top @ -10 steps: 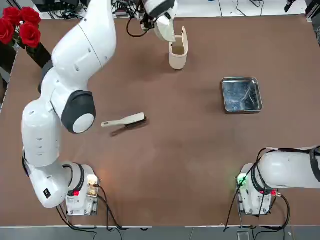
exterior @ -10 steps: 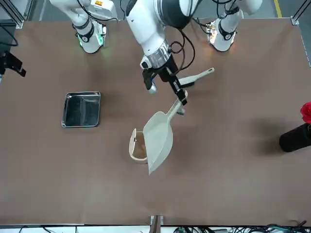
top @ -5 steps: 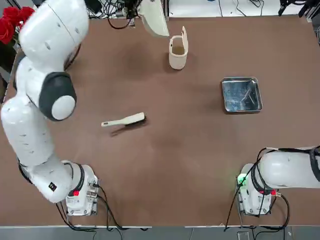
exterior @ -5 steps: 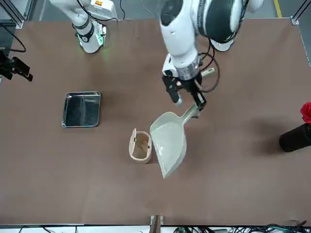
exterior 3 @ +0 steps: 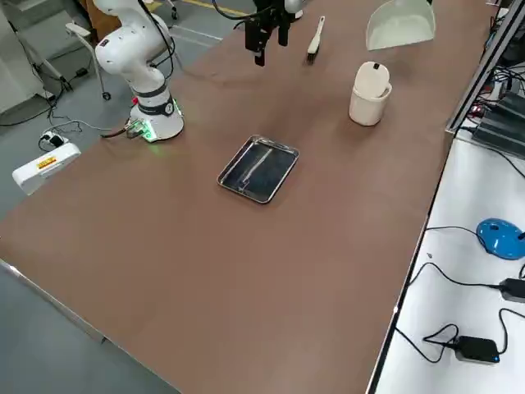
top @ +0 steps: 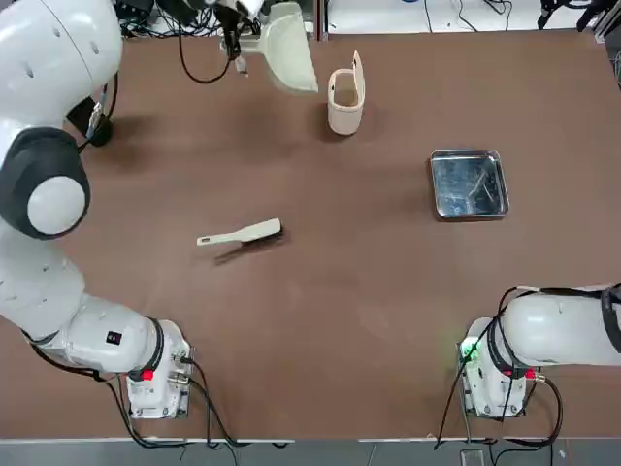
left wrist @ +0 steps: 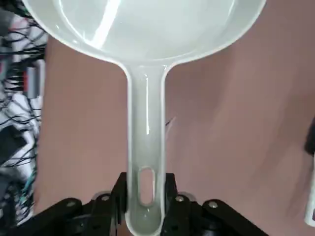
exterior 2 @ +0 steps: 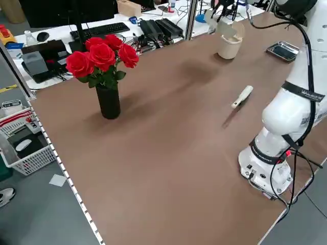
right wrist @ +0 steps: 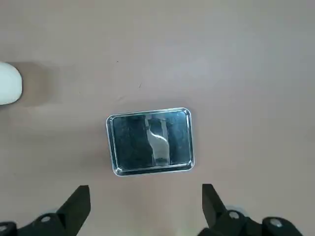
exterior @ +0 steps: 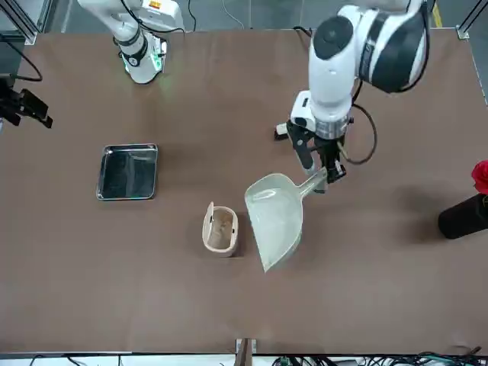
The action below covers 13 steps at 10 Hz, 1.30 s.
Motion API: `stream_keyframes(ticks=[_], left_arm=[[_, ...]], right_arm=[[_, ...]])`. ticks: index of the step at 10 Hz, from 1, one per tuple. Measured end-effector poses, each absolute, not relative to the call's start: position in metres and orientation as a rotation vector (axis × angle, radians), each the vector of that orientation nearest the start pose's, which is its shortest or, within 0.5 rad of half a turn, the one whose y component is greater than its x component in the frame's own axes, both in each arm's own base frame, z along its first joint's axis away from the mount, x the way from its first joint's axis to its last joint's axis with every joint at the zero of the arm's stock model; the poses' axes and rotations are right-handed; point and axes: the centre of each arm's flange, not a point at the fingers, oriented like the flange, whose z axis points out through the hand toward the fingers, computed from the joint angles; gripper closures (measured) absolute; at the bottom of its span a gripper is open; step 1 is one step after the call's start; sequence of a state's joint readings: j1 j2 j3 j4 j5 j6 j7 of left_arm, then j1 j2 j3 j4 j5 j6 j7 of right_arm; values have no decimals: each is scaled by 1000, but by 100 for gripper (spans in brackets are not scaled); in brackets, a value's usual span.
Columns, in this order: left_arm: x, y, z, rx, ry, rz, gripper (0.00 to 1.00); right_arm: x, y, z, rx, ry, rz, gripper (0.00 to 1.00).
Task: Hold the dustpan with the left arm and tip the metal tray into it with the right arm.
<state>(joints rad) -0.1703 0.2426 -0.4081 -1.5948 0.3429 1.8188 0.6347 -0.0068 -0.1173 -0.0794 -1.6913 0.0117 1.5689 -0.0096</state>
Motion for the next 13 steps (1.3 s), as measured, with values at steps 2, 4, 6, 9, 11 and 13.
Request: stream_keyframes(ticks=[2, 4, 6, 9, 11, 13], left_arm=[[563, -275, 474, -2306, 1906, 60, 67], [556, -261, 439, -2261, 2001, 55, 67], [542, -240, 405, -2213, 2059, 58, 67], [518, -205, 366, -2183, 2140, 76, 67], [498, -196, 334, -2160, 2170, 79, 67], [484, -179, 315, -2133, 2201, 96, 67]], right_arm=[[515, -45, 630, -3119, 116, 1, 0], [516, -42, 630, -3119, 108, 0, 0], [516, -38, 630, -3121, 95, 1, 0], [519, -26, 631, -3141, 58, -25, 0], [522, -19, 632, -3150, 35, -58, 0], [523, -21, 633, -3155, 39, -68, 0]])
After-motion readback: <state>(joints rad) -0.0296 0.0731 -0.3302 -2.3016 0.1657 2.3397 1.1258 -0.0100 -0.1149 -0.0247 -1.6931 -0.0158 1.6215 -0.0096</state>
